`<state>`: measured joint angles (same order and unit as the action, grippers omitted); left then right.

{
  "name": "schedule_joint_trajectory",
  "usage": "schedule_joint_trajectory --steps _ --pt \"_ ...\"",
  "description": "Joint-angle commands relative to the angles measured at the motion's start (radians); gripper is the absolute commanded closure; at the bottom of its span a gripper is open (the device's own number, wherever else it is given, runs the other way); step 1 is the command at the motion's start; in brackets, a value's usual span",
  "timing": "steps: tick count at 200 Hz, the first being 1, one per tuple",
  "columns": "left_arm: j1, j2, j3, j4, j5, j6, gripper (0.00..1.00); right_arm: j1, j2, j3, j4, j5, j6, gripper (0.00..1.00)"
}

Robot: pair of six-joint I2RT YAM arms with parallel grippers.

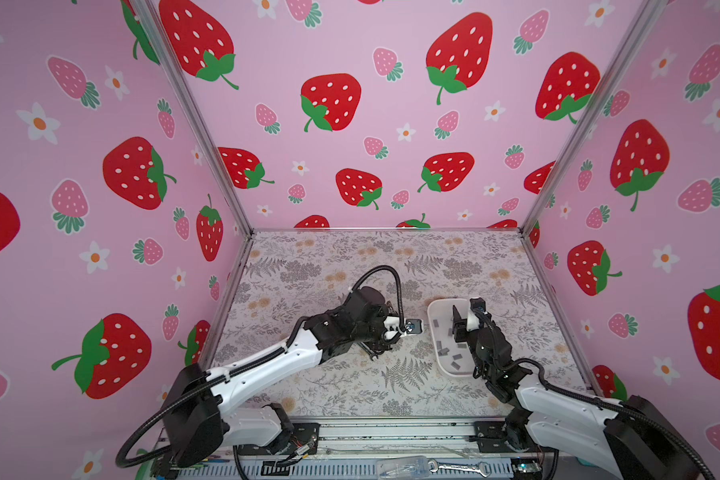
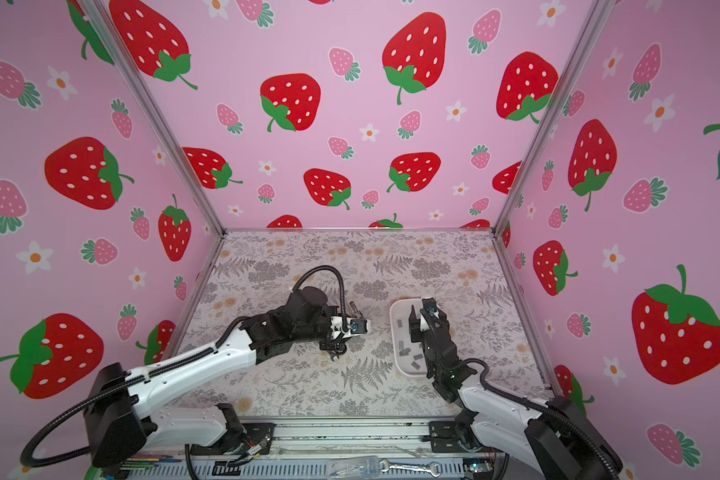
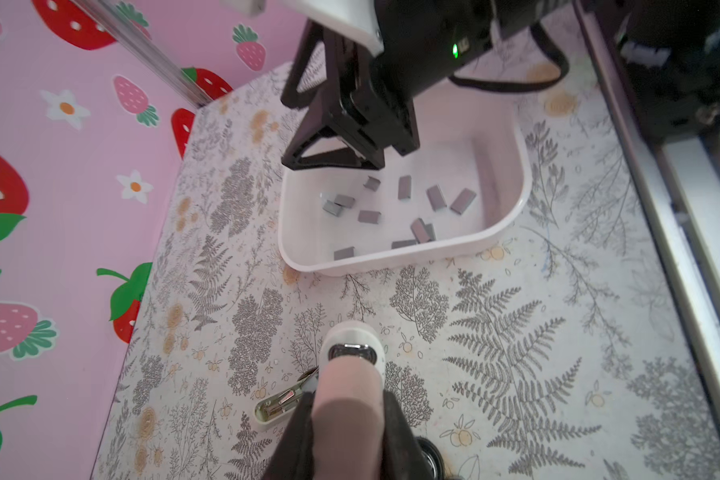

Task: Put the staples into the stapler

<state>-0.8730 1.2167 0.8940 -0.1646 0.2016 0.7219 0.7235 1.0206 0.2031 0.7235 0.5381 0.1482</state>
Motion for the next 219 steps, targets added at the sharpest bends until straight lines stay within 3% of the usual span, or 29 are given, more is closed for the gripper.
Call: schedule_joint_trajectory --steps 1,24,50,70,147,219 --pt "0.003 -0.072 -0.11 0.159 0.008 -0.18 1.0 -0.004 -0.054 0.052 -0.135 -0.051 0.078 0.39" --pt "0.002 -0.1 -0.11 0.122 0.047 -0.255 1.0 -0.004 -0.196 0.001 -0.119 -0.242 0.115 0.3" --pt "0.003 -0.102 -0.111 0.122 0.113 -0.302 1.0 0.005 -0.3 -0.057 -0.067 -0.371 0.151 0.3" --pt "0.001 -0.08 -0.106 0.135 0.158 -0.339 1.0 0.022 -0.29 -0.039 -0.071 -0.395 0.153 0.34" --pt "0.002 -0.038 -0.105 0.133 0.018 -0.385 1.0 0.172 -0.205 -0.049 0.046 -0.449 0.107 0.39" --pt "0.002 -0.062 -0.128 0.156 0.037 -0.366 1.0 0.269 -0.15 -0.041 0.112 -0.463 0.11 0.48"
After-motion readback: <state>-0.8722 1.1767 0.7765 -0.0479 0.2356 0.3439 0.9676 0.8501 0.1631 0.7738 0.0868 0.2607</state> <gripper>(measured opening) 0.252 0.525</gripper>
